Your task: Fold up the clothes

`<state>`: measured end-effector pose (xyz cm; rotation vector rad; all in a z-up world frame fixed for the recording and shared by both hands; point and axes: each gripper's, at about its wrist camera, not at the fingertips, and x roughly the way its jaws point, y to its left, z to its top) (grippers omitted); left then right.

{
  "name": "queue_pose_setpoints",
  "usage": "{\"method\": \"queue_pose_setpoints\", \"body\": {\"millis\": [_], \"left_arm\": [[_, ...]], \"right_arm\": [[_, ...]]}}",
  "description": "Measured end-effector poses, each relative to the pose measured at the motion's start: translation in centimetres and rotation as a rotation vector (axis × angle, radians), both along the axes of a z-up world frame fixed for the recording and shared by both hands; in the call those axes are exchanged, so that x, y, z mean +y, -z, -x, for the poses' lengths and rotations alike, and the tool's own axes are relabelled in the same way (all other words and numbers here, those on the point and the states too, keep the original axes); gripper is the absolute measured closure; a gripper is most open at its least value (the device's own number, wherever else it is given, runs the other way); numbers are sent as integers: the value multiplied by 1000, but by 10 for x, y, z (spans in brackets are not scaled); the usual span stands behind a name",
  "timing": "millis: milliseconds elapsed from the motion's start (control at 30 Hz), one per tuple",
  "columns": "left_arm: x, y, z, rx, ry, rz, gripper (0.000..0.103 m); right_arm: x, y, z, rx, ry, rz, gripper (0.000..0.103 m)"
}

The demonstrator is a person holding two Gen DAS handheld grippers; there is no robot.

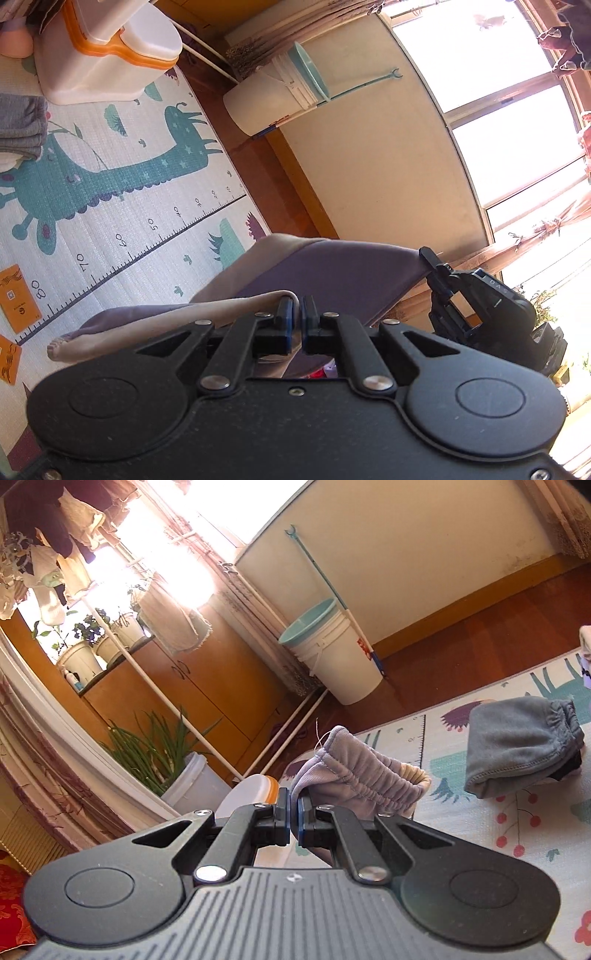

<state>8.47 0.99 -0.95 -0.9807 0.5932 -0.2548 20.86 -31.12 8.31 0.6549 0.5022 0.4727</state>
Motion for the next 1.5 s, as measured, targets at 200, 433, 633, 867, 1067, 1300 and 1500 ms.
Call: {"method": "queue_pose_setpoints", "body": {"millis": [200,433,633,867,1067,1300,1500], "left_arm": [[-38,68,31,172,87,-100,102],[-79,133,57,334,216,-206,102],[-109,168,66,419,361,-282,102],[-142,206,75,517,539,-351,88],[-129,192,74,463,601,-310,52],[-64,168,50,416,378,-343,52],[4,173,26,439,153,-347,52]], "right_arm": [[-17,10,11,48,23,72,97],[-56,97,33,292,135,190,97],[-52,150,56,430,106,385,97],[-72,196,63,642,109,526,91],[-92,199,66,701,144,581,74],[-97,170,61,645,105,600,66],[-84,144,48,581,-16,644,60]]}}
